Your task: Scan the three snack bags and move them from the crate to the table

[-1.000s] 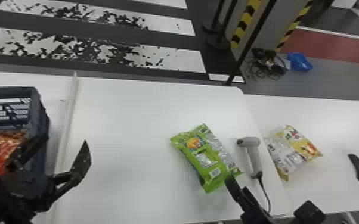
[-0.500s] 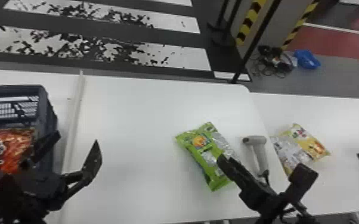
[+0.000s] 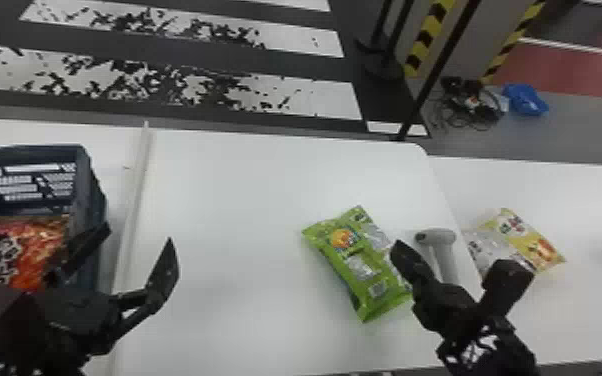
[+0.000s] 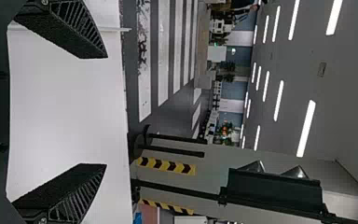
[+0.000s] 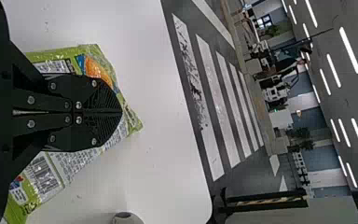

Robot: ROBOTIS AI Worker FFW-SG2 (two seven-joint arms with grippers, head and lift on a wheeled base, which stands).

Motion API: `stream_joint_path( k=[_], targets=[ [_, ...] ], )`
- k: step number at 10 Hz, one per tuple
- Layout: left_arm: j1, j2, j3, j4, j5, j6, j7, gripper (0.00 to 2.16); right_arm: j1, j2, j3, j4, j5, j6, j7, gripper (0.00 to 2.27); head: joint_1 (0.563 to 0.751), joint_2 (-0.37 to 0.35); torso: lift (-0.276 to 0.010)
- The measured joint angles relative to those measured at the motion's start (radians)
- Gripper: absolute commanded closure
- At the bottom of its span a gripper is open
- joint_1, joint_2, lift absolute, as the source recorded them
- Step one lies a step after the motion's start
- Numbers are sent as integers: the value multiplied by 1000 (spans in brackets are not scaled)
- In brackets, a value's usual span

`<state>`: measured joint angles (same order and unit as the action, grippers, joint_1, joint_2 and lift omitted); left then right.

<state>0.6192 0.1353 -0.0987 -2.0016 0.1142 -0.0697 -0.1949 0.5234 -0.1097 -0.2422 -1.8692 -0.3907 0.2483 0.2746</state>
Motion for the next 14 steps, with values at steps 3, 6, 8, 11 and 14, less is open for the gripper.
stream_joint_path(
  k=[3,6,8,11,14],
  targets=[
    [5,7,-2,1,-2,2,-3,36,-43,-18,-11,125,35,-70,-3,2243,695,-275,-62],
    [8,7,-5,0,-2,-1,-2,36,-81,-26,-9,228,57,-121,-3,2243,695,-293,-62],
    [8,7,-4,0,-2,-1,-2,36,-91,-42,-9,265,60,-145,1,2243,695,-303,-62],
    [1,6,-4,2,-2,1,-2,36,-39,-40,1,246,29,-177,9,2243,695,-301,-62],
    [-9,4,-5,11,-2,-1,-3,36,41,-21,27,178,-15,-216,15,2243,695,-276,-62]
  ],
)
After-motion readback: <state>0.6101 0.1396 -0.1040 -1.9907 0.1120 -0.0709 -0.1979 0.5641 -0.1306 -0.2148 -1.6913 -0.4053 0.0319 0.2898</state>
